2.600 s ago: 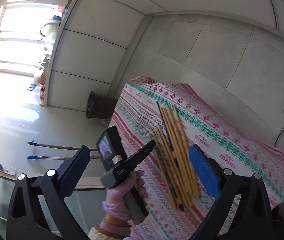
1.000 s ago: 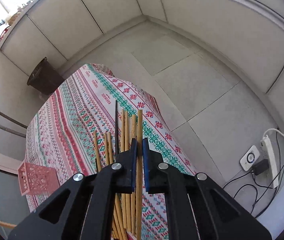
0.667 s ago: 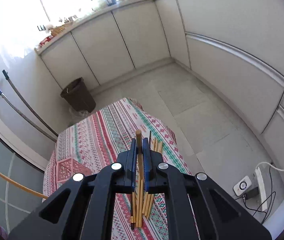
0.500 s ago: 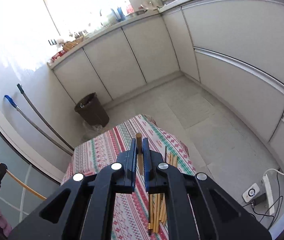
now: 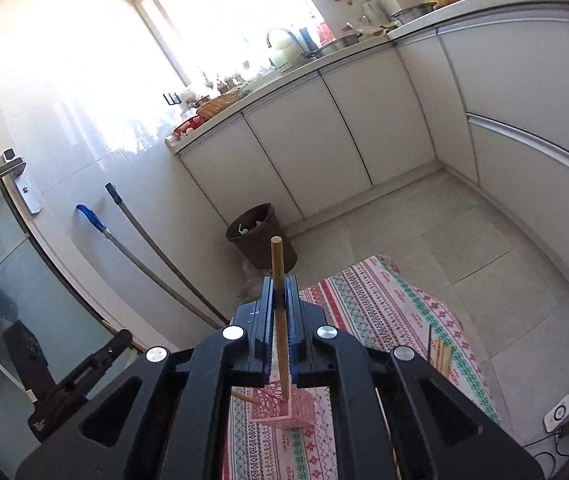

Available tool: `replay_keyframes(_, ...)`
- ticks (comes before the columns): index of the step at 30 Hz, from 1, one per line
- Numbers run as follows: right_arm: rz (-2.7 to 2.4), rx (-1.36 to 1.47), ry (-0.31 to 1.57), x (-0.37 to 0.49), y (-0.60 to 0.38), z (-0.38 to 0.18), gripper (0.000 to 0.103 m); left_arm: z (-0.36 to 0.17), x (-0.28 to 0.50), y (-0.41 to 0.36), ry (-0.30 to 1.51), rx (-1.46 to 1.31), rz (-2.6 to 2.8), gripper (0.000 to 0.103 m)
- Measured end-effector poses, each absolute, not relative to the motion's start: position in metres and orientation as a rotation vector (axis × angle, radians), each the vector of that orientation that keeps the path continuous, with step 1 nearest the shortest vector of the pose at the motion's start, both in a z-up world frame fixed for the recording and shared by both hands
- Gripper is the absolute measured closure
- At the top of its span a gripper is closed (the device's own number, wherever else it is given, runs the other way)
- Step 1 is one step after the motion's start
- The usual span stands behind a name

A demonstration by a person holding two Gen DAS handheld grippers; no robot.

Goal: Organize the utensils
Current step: 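Lift both held chopsticks and carry them over the pink basket, then lower the left chopstick into the basket and open while the right tool releases its chopstick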

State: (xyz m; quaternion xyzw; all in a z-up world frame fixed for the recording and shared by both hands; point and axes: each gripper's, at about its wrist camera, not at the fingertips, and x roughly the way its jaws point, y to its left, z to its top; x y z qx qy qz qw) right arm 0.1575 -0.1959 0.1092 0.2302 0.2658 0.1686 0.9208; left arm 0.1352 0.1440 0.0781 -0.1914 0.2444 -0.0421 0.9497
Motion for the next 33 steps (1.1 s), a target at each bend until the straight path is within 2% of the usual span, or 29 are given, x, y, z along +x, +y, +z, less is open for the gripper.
replay_keyframes(4,0.363,0.473,0.590,0.173,-0.179,0.099,0.097,0.056,0.155,0.146,0.574,-0.395,-0.080,0.096)
replay_keyframes(6,0.373,0.471,0.604,0.179,-0.173,0.095,0.097,0.050,0.159,0.150,0.593,-0.426,-0.091,0.082)
replay_keyframes(13,0.380,0.448,0.641,0.193,-0.150,0.080,0.097,0.082,0.130,0.169,0.462,-0.468,-0.042,0.080)
replay_keyframes(18,0.368,0.439,0.672,0.205,-0.138,0.068,0.097,0.100,0.112,0.176,0.420,-0.473,-0.027,0.074)
replay_keyframes(29,0.362,0.469,0.784,0.241,-0.106,0.023,0.094,0.083,0.129,0.160,0.503,-0.452,-0.053,0.071)
replay_keyframes(33,0.348,0.419,0.731,0.228,-0.108,0.031,0.094,0.079,0.131,0.145,0.525,-0.400,-0.066,0.071)
